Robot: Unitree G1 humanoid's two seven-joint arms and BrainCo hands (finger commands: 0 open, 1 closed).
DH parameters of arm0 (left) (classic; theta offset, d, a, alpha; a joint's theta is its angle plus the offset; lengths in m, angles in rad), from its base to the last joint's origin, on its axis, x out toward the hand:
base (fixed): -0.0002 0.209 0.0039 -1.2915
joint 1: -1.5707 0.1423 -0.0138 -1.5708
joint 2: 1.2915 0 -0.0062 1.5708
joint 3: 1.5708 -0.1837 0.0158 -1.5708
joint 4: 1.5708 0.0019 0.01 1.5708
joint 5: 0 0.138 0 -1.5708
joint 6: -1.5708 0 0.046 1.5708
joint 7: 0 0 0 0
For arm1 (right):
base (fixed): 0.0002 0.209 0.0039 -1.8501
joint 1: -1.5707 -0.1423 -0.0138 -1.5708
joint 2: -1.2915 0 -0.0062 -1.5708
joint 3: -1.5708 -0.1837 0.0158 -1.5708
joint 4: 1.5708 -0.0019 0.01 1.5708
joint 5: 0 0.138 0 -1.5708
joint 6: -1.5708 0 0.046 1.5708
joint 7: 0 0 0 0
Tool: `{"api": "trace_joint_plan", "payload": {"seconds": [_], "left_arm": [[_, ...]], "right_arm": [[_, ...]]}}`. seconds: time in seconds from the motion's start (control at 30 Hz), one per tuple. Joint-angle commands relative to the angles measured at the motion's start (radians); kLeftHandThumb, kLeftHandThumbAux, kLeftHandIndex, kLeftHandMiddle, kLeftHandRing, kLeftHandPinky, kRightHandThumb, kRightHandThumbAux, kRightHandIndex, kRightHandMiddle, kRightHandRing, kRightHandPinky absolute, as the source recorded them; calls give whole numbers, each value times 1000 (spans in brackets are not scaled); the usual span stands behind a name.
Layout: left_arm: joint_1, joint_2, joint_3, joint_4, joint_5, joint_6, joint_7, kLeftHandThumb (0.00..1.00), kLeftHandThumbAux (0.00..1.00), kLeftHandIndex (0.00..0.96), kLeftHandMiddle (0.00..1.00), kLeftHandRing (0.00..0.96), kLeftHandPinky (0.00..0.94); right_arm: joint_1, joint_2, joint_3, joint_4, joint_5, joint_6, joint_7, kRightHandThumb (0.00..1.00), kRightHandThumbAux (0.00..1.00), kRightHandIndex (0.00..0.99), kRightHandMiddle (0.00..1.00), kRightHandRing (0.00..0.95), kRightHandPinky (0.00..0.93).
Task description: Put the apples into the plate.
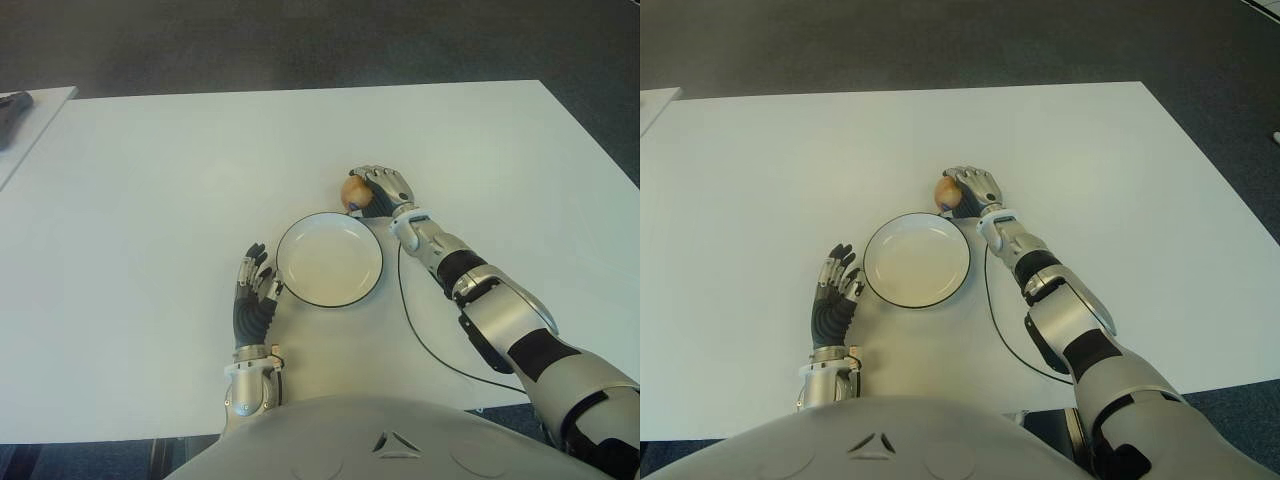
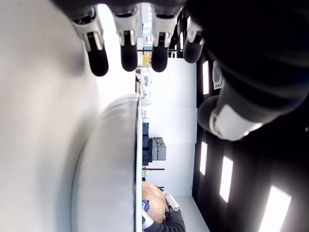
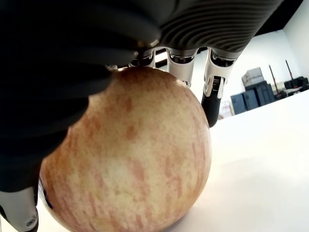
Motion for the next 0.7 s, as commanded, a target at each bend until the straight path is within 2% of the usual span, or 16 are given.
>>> {"api": "trace_joint_plan", "payload": {"seconds": [0.03, 0.17, 0.23, 0.37, 0.43, 0.6, 0.7], "left_arm": [[51, -50, -5, 103, -26, 132, 3, 267, 618, 104, 114, 113, 152], [51, -50, -4, 102, -25, 132, 5, 268, 621, 106, 112, 110, 149], [50, -50, -4, 104, -25, 131, 5, 269, 623, 107, 111, 109, 150], [50, -50, -4, 102, -28, 130, 2, 267, 623, 108, 110, 108, 148], [49, -50, -3, 102, -29, 131, 2, 264, 626, 106, 104, 102, 140], [47, -50, -3, 103, -29, 130, 1, 261, 623, 105, 100, 97, 138], [45, -50, -2, 105, -29, 130, 1, 260, 619, 107, 100, 96, 142]], "right_arm": [[25, 16, -14, 29, 26, -13, -3, 599, 670, 314, 344, 309, 279], [26, 19, -20, 35, 36, -29, -13, 673, 701, 396, 444, 414, 374], [26, 19, -17, 40, 33, -40, -24, 689, 707, 417, 534, 516, 487], [24, 14, -4, 42, 20, -76, -61, 698, 710, 431, 650, 645, 642], [22, 11, -1, 43, 17, -87, -73, 701, 712, 436, 759, 732, 752], [15, 10, 10, 46, 4, -92, -88, 704, 715, 437, 893, 826, 849], [12, 10, 15, 49, 1, -91, -90, 705, 716, 437, 943, 861, 875]]}}
